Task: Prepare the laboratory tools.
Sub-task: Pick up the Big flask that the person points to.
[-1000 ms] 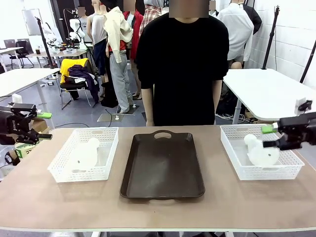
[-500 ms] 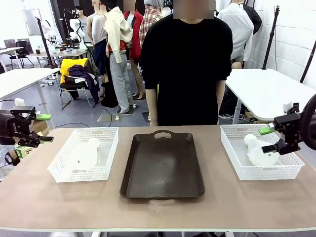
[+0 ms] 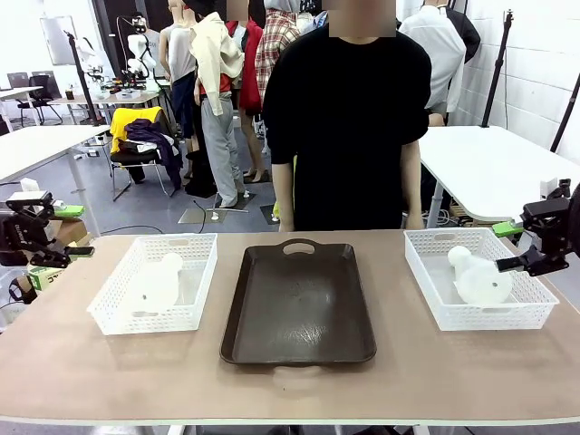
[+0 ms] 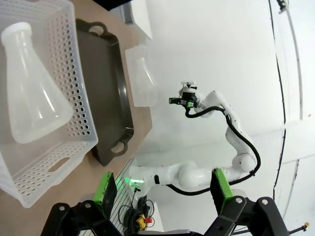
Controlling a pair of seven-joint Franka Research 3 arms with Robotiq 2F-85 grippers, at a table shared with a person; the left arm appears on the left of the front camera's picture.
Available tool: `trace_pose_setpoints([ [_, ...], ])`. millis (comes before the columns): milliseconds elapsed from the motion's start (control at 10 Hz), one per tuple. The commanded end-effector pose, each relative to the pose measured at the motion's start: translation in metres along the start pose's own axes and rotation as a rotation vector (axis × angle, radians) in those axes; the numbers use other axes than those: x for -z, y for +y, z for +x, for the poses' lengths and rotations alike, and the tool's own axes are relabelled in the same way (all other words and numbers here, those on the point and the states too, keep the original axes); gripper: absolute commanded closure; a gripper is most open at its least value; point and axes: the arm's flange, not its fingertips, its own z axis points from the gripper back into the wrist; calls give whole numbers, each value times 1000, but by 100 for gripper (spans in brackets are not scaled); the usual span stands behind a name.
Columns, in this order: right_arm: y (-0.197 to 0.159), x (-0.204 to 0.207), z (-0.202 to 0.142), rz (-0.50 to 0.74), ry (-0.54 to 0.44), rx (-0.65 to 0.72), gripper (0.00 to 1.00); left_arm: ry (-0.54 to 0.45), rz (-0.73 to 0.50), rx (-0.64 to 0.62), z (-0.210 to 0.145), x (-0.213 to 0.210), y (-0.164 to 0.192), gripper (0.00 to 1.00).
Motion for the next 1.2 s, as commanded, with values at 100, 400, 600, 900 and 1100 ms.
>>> trace_pose_setpoints([
  [100, 4, 7, 4, 65, -75, 0, 0, 28, -31, 33, 3, 8, -1, 0],
  [400, 2, 1, 3, 22, -32, 1, 0, 21, -11, 9, 0, 7, -2, 0],
  [600, 2, 1, 3, 22, -32, 1, 0, 21, -11, 9, 0, 7, -2, 0],
  [900, 2, 1, 3, 22, -32, 1, 0, 21, -11, 9, 0, 7, -2, 0],
  [1100, 2, 1, 3, 22, -32, 1, 0, 21, -11, 9, 0, 7, -2, 0],
])
